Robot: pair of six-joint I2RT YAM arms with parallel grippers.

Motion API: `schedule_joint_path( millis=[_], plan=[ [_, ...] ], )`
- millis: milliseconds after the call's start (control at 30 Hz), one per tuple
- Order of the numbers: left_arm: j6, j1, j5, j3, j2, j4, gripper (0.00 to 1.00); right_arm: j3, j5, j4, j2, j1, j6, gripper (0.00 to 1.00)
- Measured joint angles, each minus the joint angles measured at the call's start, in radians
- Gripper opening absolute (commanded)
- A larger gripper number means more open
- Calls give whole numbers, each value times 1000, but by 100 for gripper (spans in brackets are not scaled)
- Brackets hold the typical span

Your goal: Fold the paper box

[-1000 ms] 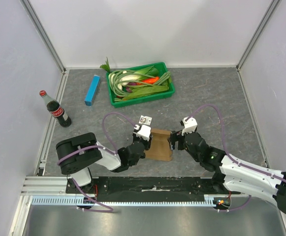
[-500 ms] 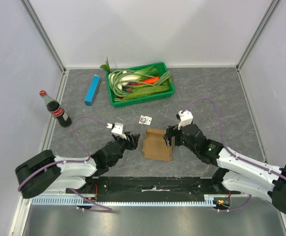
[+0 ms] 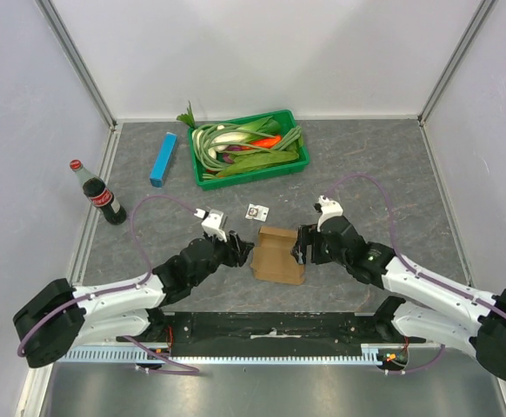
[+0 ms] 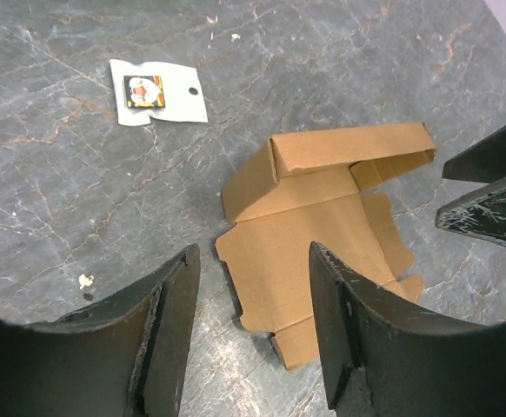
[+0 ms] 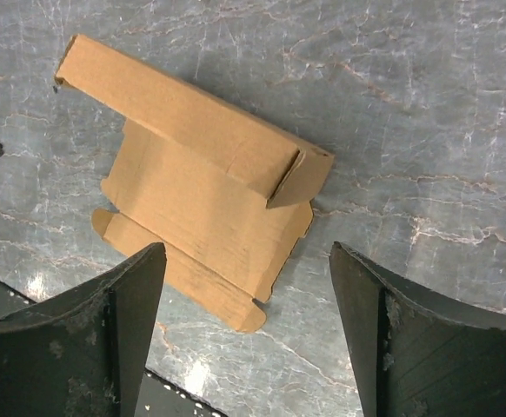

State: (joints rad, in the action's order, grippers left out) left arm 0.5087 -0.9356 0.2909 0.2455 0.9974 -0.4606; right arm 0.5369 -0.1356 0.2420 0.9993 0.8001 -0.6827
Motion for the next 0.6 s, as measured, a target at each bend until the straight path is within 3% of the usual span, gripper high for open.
schedule_joint_path(
  millis=[133,233,333,600],
  plan=[
    [0,3,-16,25,119,-22,51,-27,19,-20,-12,0,34,80],
    [-10,2,-14,61,271,-37,50,-27,15,-42,44,0,90,64],
    [-40,-20,10,97,385,-73,50,-27,-8,-72,117,1,130,58],
    [-154,-130,173,205,520,-163,40,-21,-230,-135,187,72,146,44]
  ],
)
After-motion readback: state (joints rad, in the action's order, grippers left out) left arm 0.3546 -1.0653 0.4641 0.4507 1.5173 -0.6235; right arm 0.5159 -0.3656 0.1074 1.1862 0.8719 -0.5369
